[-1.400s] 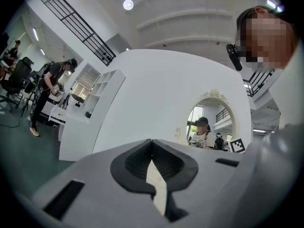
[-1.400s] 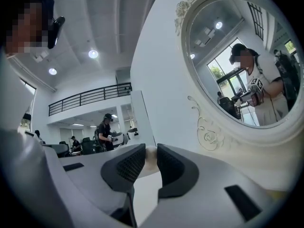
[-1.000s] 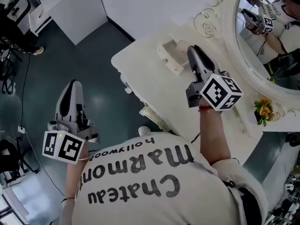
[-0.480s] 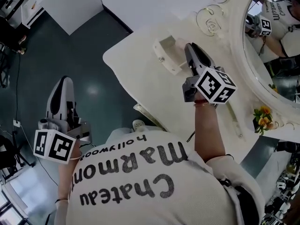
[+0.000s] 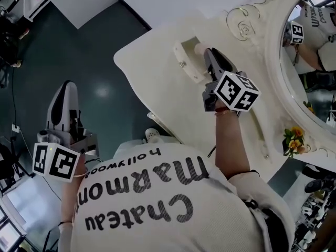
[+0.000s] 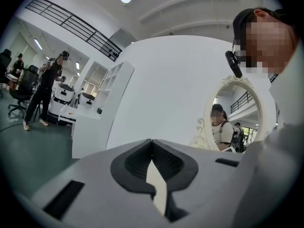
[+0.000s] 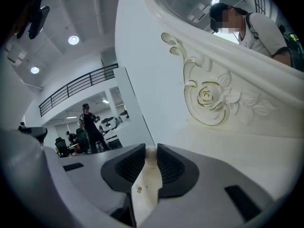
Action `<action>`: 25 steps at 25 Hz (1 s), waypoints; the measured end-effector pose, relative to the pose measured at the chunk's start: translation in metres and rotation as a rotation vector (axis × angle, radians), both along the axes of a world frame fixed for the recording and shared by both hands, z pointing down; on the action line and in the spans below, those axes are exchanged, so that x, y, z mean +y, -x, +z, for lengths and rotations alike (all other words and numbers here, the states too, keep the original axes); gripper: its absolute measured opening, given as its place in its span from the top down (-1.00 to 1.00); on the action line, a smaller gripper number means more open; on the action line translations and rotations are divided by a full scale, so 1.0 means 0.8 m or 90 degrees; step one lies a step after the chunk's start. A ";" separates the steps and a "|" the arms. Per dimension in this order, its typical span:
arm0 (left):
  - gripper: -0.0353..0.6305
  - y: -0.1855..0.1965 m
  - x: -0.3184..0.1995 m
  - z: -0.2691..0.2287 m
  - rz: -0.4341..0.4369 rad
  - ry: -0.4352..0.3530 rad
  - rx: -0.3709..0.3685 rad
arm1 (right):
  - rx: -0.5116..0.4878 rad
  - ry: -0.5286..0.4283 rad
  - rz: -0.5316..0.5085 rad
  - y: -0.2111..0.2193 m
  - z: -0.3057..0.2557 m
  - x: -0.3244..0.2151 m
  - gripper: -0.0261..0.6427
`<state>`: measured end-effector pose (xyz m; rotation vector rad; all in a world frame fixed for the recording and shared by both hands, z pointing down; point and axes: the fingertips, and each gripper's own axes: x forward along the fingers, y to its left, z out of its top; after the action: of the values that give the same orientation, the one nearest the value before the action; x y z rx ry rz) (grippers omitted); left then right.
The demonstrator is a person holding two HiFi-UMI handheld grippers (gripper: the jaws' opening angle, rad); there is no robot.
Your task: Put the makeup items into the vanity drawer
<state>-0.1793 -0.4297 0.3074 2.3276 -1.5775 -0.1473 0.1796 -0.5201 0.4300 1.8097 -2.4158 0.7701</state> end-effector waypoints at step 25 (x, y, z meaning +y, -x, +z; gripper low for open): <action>0.87 0.008 -0.006 0.013 -0.019 0.014 0.013 | 0.183 0.075 -0.127 0.027 0.059 -0.007 0.61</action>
<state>-0.1861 -0.4341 0.3179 2.2790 -1.5957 -0.1593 0.1581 -0.5257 0.4768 1.4920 -2.2672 0.5750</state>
